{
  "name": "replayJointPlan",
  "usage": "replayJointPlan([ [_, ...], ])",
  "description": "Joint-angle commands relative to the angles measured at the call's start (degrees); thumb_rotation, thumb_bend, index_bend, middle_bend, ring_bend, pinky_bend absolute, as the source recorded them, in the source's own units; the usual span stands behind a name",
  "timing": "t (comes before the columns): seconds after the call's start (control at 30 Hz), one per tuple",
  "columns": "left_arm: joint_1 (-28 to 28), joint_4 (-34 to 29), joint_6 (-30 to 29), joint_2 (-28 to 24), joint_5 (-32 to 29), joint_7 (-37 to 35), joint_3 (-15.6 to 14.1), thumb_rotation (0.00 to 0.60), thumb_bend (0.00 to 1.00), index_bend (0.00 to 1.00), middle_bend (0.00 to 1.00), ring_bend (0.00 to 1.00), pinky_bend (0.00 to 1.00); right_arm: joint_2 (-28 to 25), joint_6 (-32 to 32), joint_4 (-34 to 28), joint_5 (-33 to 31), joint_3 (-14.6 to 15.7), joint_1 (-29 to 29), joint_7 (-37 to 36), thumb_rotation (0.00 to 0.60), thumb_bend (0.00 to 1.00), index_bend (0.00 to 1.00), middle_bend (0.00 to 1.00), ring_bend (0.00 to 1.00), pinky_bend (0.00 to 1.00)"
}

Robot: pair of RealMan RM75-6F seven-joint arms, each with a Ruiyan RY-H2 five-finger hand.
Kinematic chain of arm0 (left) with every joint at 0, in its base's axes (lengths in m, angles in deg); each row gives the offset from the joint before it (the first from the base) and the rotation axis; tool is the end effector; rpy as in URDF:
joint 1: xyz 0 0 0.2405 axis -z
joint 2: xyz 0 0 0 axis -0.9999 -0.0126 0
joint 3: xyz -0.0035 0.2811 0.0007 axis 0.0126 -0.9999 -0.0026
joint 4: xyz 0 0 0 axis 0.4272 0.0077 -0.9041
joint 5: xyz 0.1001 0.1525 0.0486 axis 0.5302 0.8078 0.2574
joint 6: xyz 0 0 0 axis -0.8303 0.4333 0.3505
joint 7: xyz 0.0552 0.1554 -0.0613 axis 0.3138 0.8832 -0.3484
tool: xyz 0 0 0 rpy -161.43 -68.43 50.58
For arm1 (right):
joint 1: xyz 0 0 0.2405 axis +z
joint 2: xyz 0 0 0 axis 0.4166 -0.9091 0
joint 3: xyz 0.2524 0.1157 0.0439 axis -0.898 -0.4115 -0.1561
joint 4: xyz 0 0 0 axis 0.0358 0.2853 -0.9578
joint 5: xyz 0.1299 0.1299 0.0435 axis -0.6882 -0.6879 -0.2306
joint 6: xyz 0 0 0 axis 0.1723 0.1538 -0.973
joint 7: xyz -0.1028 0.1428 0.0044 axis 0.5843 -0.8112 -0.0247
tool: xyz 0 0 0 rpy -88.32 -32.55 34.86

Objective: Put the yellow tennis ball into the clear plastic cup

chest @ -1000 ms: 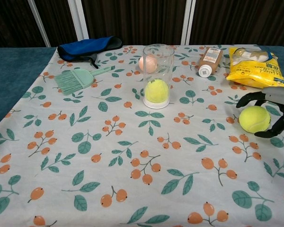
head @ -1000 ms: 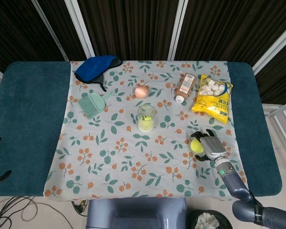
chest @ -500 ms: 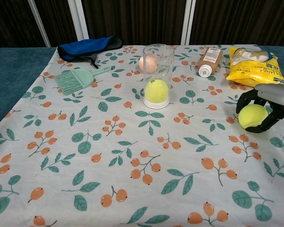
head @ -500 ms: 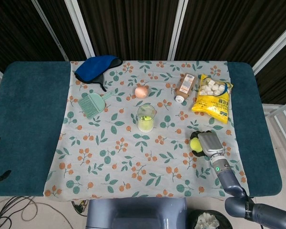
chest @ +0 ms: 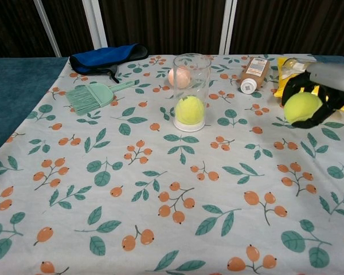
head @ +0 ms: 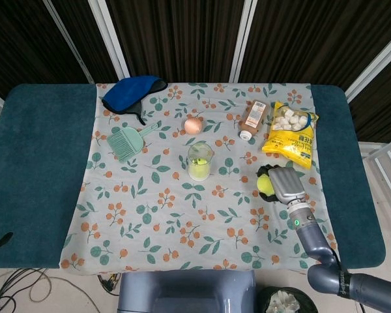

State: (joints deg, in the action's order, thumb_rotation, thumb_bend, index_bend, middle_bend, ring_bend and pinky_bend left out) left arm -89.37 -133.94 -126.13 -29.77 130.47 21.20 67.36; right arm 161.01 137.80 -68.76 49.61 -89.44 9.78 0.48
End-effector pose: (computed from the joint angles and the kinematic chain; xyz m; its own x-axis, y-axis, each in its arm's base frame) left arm -0.3361 0.1827 0.2179 0.4821 -0.0021 0.8761 0.8689 0.1288 -0.4779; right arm -0.2176 -0.3812 0.0612 0.4053 -0.2179 0.8878 -0.9106 -0.1819 0.3711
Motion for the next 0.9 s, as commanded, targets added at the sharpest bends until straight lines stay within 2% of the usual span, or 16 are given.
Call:
replayJointPlan([
  [0.03,-0.08,-0.01,-0.14,-0.18,0.01,-0.39,0.06,0.6,0.0,0.12,0.0,0.0,0.06,-3.39,0.49,-4.45,-1.64,-4.12,2.85,2.9,0.6,0.42,0.58,0.48,0.6,0.49],
  [0.13,-0.12,-0.02,-0.16,-0.34,0.01,-0.98,0.07,0.6,0.0,0.12,0.0,0.0,0.06,-5.57,-0.95,-7.37,-5.6,-7.8,6.32,6.02,0.6,0.42,0.58,0.48,0.59,0.5],
  [0.27,-0.11,-0.03,-0.17,-0.49,0.22,-1.39,0.03,0.6,0.0,0.12,0.0,0.0,0.06,-6.44,-2.85,-9.5,-11.25,-11.11,10.61,9.08,0.6,0.42,0.58,0.48,0.59,0.3],
  [0.33,-0.11,-0.01,-0.18,-0.52,0.19,-1.51,0.06,0.6,0.0,0.12,0.0,0.0,0.06,-5.6,-3.2,-9.58,-15.27,-12.86,13.72,11.16,0.6,0.42,0.58,0.48,0.6,0.34],
  [0.57,-0.19,0.1,-0.26,-0.85,-0.18,-2.23,0.29,0.6,0.0,0.12,0.0,0.0,0.06,-0.37,-1.12,-6.61,-27.18,-15.35,24.1,19.6,0.6,0.42,0.58,0.48,0.59,0.5],
  [0.77,0.02,0.21,0.41,-1.02,-0.45,-2.45,0.25,0.6,0.0,0.12,0.0,0.01,0.06,3.93,2.3,-3.78,-33.83,-14.49,30.09,25.11,0.6,0.42,0.58,0.48,0.59,0.59],
  [0.9,0.04,0.27,0.46,-1.17,-0.55,-2.85,0.32,0.6,0.0,0.12,0.0,0.01,0.06,6.85,3.66,-1.98,-36.1,-14.15,32.1,25.42,0.6,0.42,0.58,0.48,0.58,0.64],
])
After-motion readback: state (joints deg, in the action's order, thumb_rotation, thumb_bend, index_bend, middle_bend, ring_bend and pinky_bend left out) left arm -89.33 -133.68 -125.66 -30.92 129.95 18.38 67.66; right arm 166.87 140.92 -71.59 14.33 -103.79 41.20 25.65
